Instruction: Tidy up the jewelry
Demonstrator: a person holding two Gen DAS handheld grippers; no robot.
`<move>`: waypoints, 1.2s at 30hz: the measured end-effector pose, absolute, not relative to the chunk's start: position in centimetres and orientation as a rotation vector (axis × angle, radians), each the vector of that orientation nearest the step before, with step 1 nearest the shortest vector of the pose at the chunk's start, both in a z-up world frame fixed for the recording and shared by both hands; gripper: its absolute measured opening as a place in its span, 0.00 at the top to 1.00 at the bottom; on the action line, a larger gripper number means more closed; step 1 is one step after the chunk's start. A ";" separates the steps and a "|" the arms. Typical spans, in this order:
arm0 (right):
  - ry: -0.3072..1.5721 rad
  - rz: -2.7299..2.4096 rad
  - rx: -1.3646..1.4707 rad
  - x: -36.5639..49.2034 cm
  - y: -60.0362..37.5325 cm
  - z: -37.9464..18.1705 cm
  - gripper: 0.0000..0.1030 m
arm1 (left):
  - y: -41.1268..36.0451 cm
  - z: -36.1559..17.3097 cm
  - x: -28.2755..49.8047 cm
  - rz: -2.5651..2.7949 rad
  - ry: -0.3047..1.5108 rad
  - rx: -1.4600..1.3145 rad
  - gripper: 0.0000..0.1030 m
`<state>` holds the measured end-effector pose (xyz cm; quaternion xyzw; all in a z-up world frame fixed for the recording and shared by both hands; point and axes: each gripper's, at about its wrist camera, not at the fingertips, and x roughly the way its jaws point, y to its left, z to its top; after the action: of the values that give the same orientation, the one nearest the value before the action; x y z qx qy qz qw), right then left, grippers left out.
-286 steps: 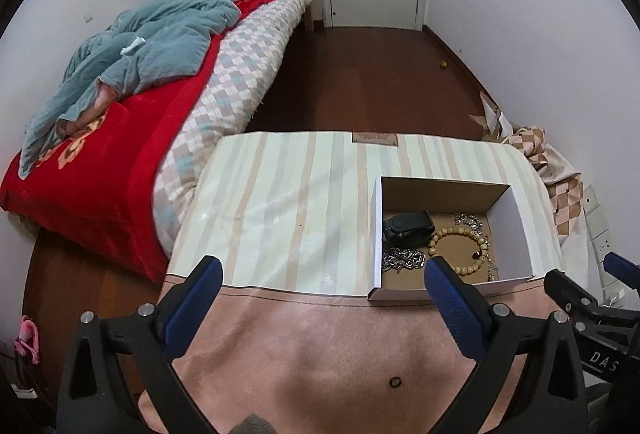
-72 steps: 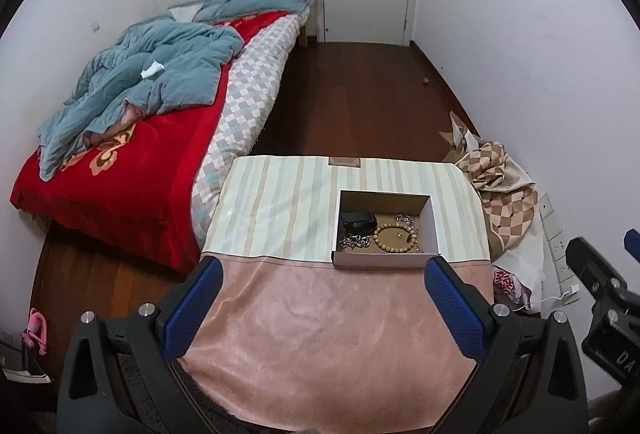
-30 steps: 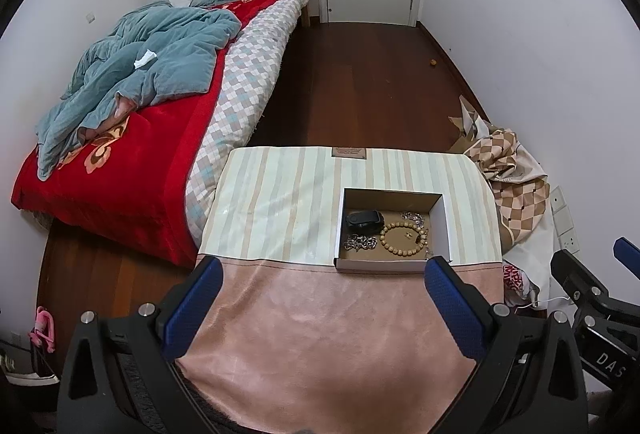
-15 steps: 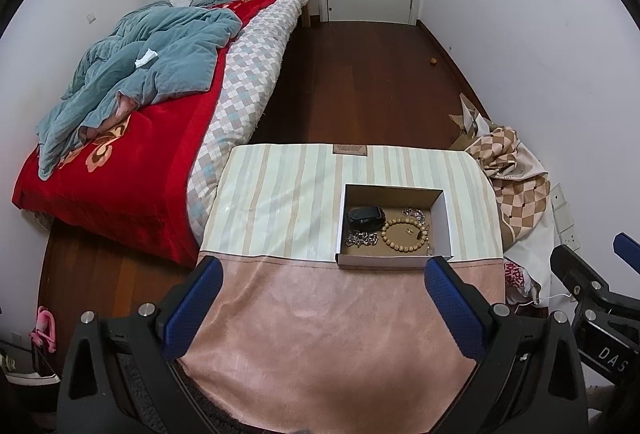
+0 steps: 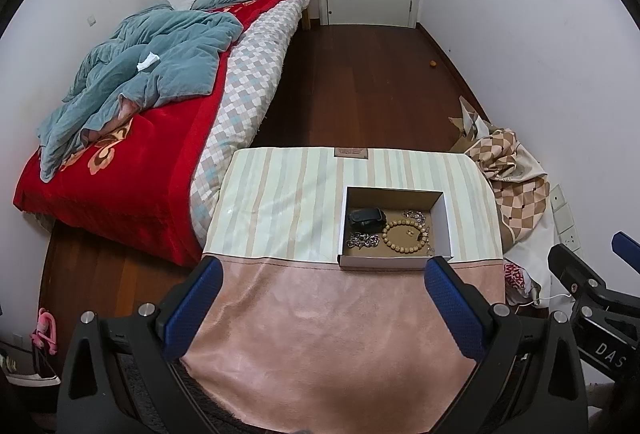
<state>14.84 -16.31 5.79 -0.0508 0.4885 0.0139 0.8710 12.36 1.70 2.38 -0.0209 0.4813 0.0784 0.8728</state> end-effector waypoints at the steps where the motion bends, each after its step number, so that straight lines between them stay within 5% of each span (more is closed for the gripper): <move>1: 1.021 0.029 -0.105 14.8 -16.3 5.8 0.00 | 1.7 2.4 12.4 0.165 1.005 -0.043 0.00; 36: 1.017 0.034 -0.107 14.4 -16.2 6.3 0.00 | 2.0 3.0 11.8 0.169 0.997 -0.048 0.00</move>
<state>14.41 -16.24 6.30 -0.0513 0.4867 0.0164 0.8719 11.81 2.04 3.04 -0.0230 0.4774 0.0812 0.8746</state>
